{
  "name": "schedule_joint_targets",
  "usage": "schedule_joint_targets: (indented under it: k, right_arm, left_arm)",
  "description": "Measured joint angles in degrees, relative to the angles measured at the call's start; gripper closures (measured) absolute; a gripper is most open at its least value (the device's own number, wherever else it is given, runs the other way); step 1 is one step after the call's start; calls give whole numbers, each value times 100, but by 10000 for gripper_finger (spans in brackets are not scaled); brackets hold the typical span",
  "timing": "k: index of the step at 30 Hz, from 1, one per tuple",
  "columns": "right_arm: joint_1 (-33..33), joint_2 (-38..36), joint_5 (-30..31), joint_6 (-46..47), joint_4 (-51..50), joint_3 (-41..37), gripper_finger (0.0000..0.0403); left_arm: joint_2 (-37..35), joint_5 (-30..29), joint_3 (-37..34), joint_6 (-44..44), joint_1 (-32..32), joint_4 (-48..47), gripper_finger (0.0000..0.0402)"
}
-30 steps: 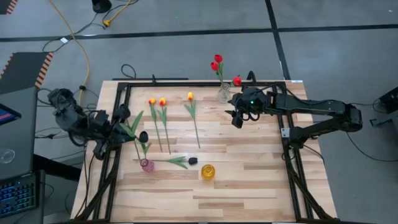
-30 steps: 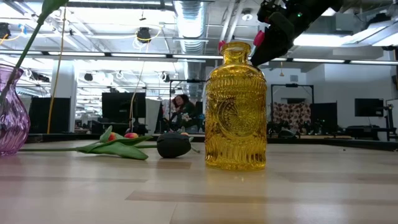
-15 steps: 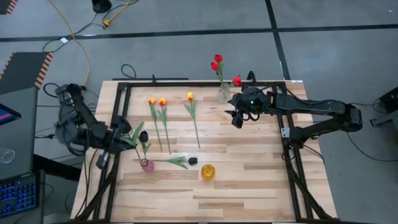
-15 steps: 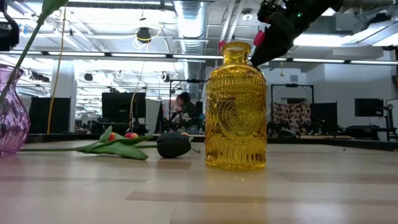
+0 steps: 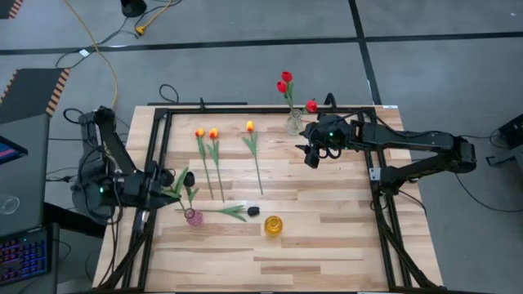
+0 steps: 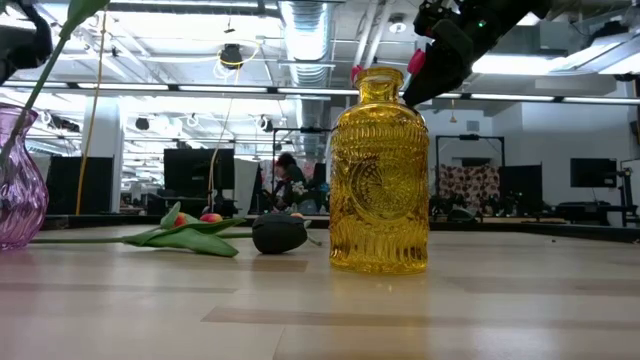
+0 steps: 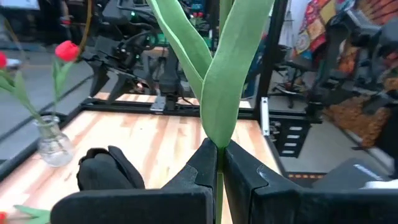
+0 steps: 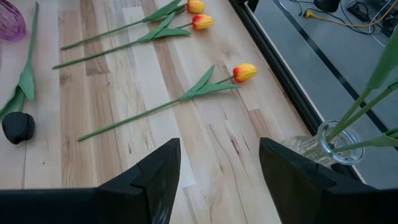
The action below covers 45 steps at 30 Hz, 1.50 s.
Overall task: Sort flowers into vase by color
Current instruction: Put the top black flower into the purple vase
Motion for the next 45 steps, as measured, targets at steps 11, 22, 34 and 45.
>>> schedule_joint_targets:
  k: [11,22,34,45]
  right_arm:
    - [0,0,0,0,0,1,157]
    - [1,0,0,1,0,0,157]
    - [1,0,0,1,0,0,157]
    - [0,0,0,0,0,0,157]
  left_arm:
    - [466,-1019,0,-917,-425,-749,401]
    - [555,-1058,0,-1712,-441,-1542,401]
    - [1243,-1344,0,-2518,-441,-2221,401]
    - [1816,-1256,0,-2878,-441,-2232,401]
